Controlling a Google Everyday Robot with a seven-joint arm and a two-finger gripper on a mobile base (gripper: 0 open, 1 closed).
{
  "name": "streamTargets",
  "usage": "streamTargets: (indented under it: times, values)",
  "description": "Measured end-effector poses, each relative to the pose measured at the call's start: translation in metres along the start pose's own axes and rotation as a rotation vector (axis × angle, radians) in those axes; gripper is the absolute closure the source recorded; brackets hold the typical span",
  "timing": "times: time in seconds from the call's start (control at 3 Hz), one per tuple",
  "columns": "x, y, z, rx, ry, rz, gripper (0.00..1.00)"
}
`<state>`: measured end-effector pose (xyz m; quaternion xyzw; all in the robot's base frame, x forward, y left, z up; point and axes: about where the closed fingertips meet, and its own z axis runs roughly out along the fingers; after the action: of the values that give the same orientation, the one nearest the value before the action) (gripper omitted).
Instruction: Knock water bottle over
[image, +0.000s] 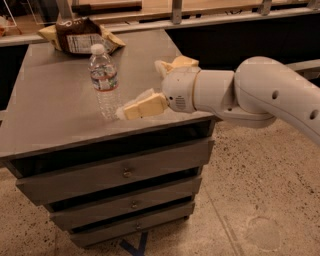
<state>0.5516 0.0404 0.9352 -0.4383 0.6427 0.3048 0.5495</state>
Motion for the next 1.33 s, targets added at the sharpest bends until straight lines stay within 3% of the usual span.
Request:
streamTargets:
  times: [0.33,1.33]
  values:
    - [-0.001,0.005,0.024,-0.044,-0.053,-0.016,0.0]
    - [-0.002,-0.011,0.084,-0.058,-0.119,-0.039,0.0]
